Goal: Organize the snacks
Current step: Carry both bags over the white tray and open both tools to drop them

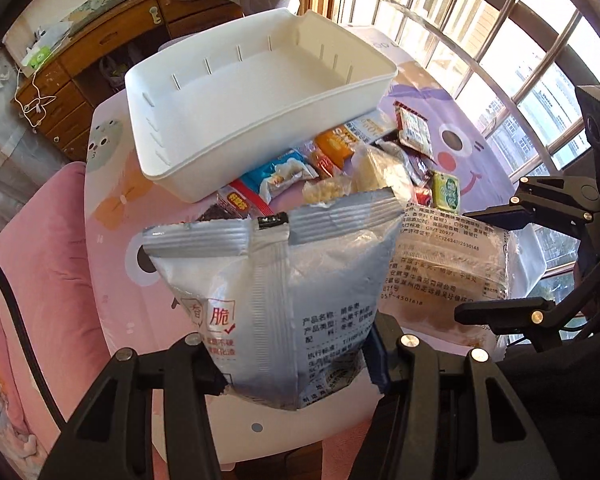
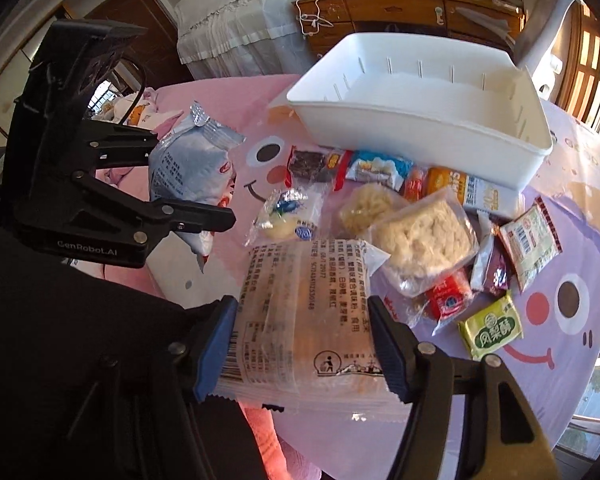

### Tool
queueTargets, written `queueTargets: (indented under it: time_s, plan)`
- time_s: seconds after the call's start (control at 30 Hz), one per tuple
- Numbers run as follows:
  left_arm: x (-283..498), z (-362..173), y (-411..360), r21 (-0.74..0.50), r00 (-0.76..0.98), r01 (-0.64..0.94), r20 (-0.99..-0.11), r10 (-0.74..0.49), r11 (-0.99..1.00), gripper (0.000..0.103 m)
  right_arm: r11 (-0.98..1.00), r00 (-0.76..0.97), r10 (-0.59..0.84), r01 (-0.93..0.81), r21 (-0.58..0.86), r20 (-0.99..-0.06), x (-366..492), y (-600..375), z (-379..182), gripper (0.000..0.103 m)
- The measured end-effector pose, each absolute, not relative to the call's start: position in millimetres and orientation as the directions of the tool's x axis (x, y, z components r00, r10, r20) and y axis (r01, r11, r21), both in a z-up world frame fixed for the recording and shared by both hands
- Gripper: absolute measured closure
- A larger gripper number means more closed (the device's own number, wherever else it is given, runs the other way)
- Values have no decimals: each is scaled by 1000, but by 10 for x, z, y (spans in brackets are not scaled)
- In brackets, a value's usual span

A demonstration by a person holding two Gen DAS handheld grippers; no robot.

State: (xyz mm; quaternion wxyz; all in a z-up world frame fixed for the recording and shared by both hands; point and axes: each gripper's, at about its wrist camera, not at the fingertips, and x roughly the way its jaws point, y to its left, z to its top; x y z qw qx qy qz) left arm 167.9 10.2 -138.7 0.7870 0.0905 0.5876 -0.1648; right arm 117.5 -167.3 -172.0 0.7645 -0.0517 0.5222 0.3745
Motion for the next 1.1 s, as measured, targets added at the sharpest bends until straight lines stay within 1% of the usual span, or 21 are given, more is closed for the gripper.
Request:
queueTargets:
  time_s: [0.17,0.4,0.47,0.73,0.83,0.97,1.1]
  plan:
    - [1870,-1107,135,-79,299,338,-936,-186,938,53,703,237,563,-640,308,-792,1373,-1656,-1412,38]
    - [2223,-902,226,-76,373,295,-909,-188,953,53,723,341,559,-647,242,-756,1681,-1640,-1168,38]
    - [2350,-877,250,-91,388,278,-900,-199,956,53,737,372,556,-634,233,-744,1778,-1658,-1119,38]
    - [2852,-1010,363,-136,419,202,-883,-211,970,53,785,465,537,-581,215,-703,2229,-1718,-1020,38]
    - [3030,-1083,397,-130,438,172,-878,-194,976,53,804,489,526,-553,219,-696,2435,-1736,-1056,38]
    - [3277,-1155,454,-175,459,121,-863,-211,977,53,828,519,509,-513,226,-687,2647,-1759,-1138,38]
    - [3502,-1235,515,-202,491,66,-846,-208,977,53,850,532,478,-480,217,-699,2848,-1762,-1241,38]
